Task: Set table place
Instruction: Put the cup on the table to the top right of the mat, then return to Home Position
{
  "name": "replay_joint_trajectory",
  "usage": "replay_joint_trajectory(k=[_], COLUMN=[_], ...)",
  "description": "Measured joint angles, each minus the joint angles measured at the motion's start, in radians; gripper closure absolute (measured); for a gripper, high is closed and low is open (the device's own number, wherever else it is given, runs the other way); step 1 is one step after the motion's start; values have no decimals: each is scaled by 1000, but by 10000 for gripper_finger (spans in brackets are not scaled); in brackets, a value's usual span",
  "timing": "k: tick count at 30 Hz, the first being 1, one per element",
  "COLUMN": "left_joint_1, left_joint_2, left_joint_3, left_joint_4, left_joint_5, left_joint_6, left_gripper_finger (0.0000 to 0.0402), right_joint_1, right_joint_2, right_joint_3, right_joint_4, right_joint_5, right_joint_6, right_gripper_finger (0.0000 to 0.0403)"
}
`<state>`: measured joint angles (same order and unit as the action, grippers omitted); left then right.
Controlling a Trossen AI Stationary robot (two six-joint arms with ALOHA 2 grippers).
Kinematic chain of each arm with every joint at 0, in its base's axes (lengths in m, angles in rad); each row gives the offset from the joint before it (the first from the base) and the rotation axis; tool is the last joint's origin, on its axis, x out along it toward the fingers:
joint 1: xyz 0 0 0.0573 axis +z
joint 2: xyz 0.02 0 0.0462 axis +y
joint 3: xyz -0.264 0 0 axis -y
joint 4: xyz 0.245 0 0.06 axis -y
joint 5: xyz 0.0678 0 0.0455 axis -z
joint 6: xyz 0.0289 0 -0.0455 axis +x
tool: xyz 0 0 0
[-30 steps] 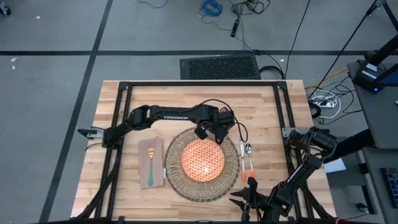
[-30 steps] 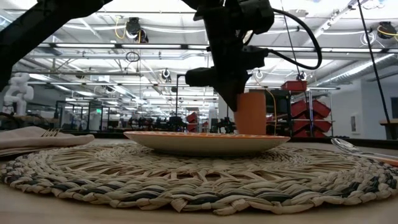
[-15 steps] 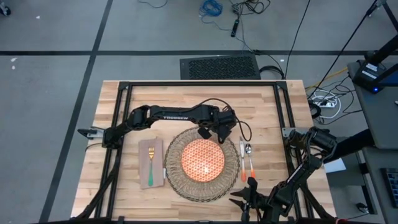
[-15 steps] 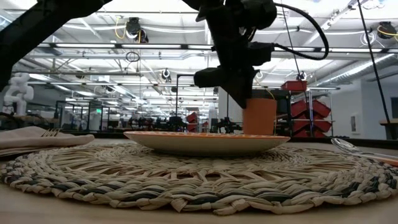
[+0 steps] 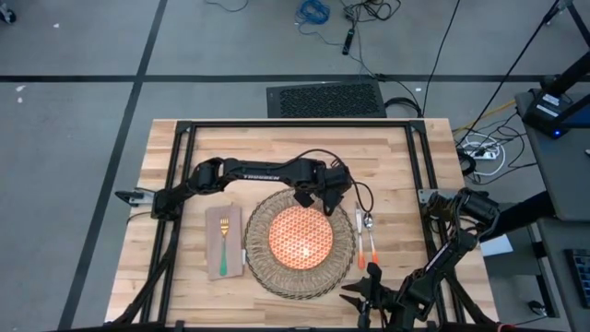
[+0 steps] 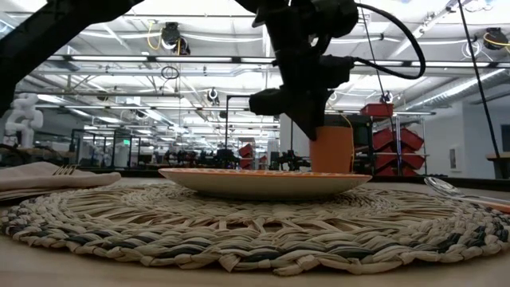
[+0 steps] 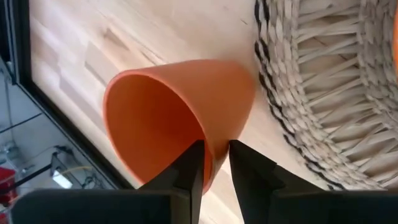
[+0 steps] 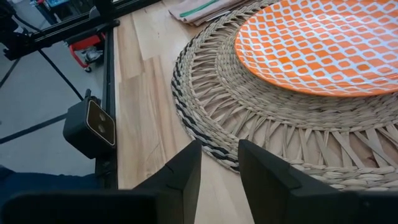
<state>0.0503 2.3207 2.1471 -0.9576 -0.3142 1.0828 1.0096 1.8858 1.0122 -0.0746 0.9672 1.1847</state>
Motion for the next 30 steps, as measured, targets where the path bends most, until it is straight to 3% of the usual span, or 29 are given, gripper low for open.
replay_joint_trajectory(k=[17, 30], left_joint_1=[-40, -55], left_joint_2=[1, 3], left_joint_3=[1, 140], left_joint_4=[2, -36], left_joint_5=[-114, -102], left_joint_6=[4, -66], left_gripper_finger=[339, 339], right_joint_1=[-3, -3], right_joint_2=[0, 0], right_joint_3=[0, 0], right_joint_4=[51, 47], right_joint_5=[0, 4], right_joint_6=[-46, -60], right_gripper_finger=[307, 307])
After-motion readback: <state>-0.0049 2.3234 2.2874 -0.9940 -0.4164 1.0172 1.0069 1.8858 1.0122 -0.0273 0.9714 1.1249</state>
